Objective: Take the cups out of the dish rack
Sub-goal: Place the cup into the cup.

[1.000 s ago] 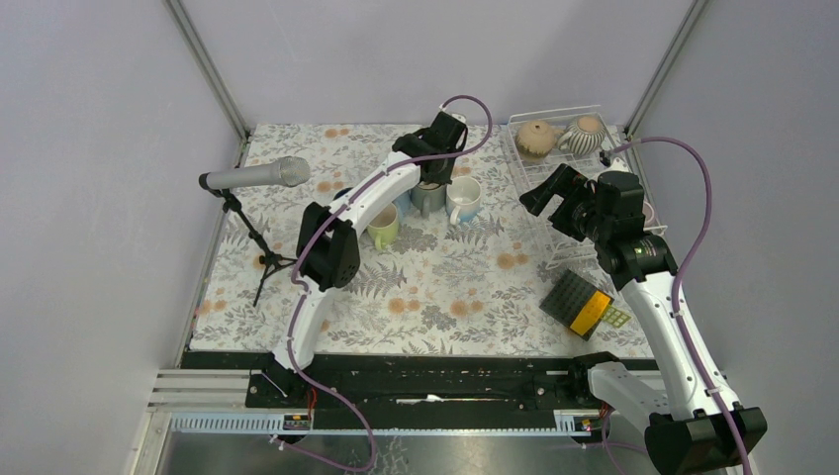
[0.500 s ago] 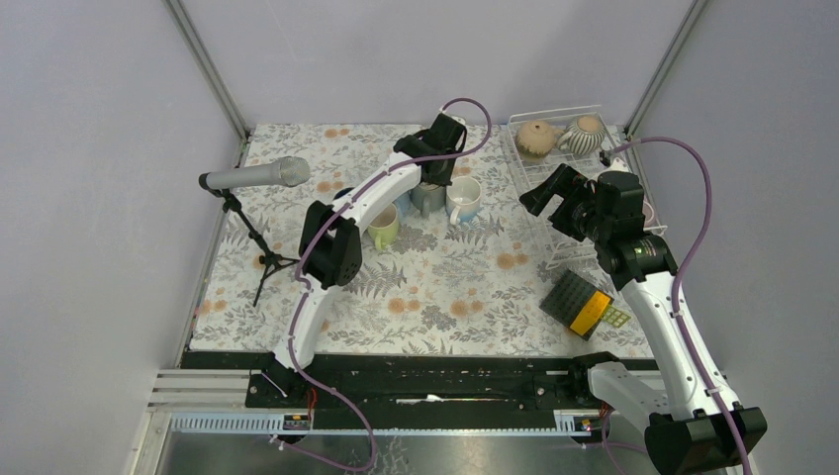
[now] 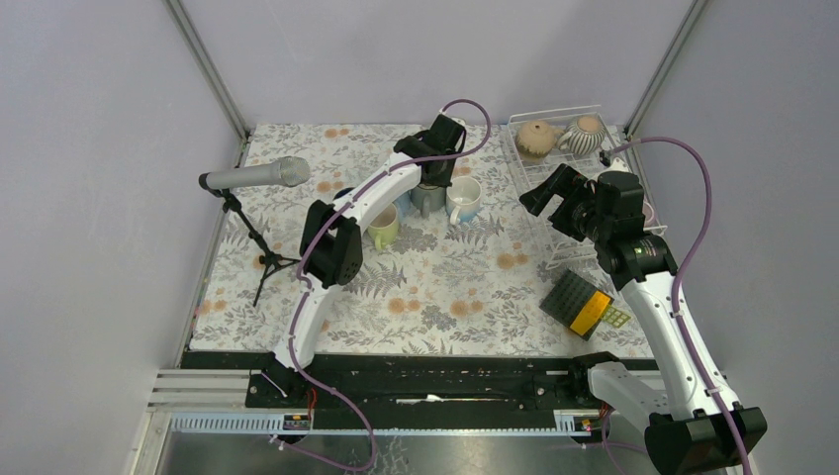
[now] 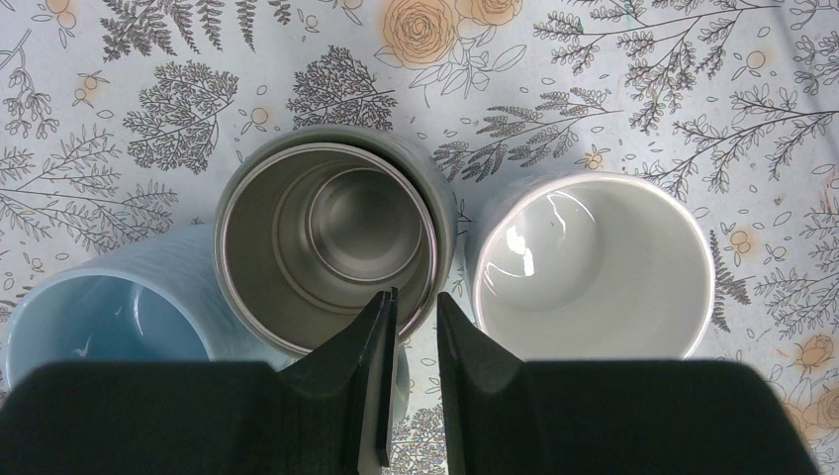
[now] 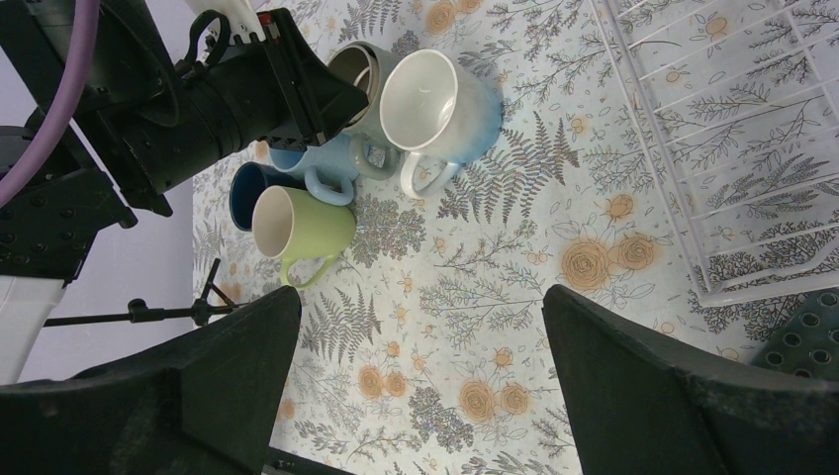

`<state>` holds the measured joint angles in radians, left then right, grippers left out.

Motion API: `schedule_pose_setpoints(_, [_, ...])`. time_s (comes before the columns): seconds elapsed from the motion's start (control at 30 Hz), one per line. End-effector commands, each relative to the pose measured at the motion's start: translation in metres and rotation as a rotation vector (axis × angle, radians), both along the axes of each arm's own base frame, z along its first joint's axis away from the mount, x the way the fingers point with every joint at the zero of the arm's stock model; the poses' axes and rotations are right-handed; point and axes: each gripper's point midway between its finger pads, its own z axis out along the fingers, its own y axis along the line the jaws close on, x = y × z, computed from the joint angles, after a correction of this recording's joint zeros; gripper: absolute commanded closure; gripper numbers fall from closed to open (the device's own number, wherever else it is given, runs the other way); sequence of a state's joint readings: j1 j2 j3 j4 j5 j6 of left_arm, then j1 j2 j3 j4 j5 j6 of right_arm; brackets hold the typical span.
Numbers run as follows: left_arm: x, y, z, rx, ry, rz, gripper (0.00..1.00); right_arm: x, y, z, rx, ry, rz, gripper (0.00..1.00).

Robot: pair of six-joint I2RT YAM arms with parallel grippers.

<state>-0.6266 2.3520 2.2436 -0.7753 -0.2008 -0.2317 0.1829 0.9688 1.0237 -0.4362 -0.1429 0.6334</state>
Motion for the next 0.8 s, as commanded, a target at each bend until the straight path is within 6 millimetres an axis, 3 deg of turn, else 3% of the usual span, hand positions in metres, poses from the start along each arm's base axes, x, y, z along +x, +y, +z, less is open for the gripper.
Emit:
schedule_pose_setpoints(0.0, [0.014,-0.007,0.027,-0.051,-0.071,-0.011,0.74,0.000,0.002,0.006,-0.007,-0.019,0.013,0.00])
schedule_pose_setpoints(0.23, [0.011,-0.009,0.066,-0.092,-0.135,-0.016,0.68,0.002,0.003,0.006,-0.005,-0.017,0.021,0.00])
schedule_pose_setpoints(0.37, [0.000,-0.017,0.090,-0.104,-0.174,-0.039,0.56,0.003,0.003,0.007,-0.009,-0.018,0.018,0.00])
schedule_pose_setpoints(0.6, [-0.041,-0.037,0.120,-0.149,-0.213,-0.099,0.28,0.004,-0.004,0.004,-0.044,0.003,-0.009,0.00])
schedule_pose_setpoints(0.77, [-0.085,-0.054,0.130,-0.184,-0.205,-0.157,0.09,0.004,-0.013,-0.001,-0.082,0.035,-0.047,0.00])
